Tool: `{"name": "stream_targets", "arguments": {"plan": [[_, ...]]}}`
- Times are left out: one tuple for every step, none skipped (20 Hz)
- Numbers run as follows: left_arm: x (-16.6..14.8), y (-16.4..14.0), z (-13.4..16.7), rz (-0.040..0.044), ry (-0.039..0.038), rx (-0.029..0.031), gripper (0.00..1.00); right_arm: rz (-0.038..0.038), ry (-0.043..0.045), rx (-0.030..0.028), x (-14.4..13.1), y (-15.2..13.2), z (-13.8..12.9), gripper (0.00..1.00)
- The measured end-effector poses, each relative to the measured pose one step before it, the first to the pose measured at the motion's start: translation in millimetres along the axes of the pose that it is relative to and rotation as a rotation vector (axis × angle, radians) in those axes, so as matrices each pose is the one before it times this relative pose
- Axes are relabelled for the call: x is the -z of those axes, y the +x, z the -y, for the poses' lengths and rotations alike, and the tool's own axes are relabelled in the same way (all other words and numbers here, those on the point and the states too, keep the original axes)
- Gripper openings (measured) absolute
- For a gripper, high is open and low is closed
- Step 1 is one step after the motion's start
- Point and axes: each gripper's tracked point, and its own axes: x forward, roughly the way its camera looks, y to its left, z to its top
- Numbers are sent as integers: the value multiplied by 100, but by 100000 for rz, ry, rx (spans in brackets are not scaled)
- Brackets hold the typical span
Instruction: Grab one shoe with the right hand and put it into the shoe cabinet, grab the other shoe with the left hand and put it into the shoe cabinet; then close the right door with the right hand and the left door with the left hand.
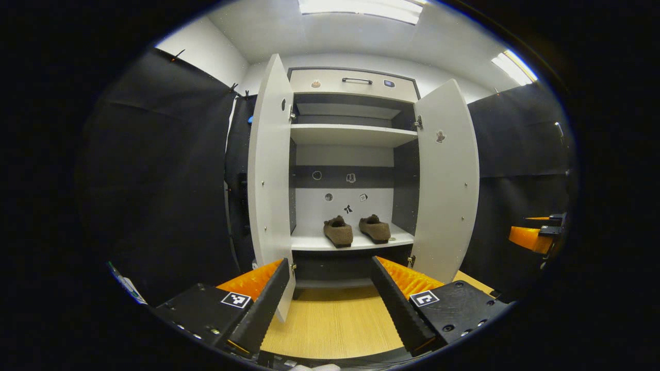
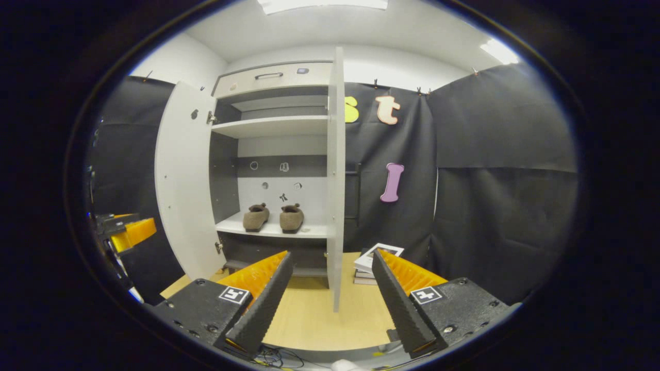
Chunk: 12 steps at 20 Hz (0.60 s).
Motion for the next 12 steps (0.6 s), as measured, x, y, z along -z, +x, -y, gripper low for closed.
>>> {"name": "stream_targets", "arguments": {"plan": [[483,-478,89,-352,410,-354,95,-103,-138,23,-54,267,-6,99],[268,-385,244,-1020,-136,432,96,127,-129,105,-254,297,84,99],[270,-148,146,-992,-710,550,96,108,-54,189,-142,509,274,99],[297,-208,177,-760,-1246,304,96,-73,360,324,-177,459,317,99],[83,-22,-121,-623,-1236,-188,96,-276,523,370,-129,674,451,99],[67,-29,-92,-92,-664,-324,96,-643,395,964,-98,660,809,99],[45,-82,-237,126,-305,-910,96,124,498,1252,-268,805,884,99],[-21,60,-170,262,-21,-521,96,36,595,1548,-410,848,1012,99],[191,-149,7,-396,148,-407,96,143,730,1535,-347,866,1002,99],[147,120,-97,-333,308,-442,96,415,516,1157,-452,899,894,99],[29,-158,-66,-18,657,-655,96,524,400,1131,-590,1048,778,99],[34,-39,-175,-22,706,-981,96,336,-295,907,-523,1064,818,99]]}}
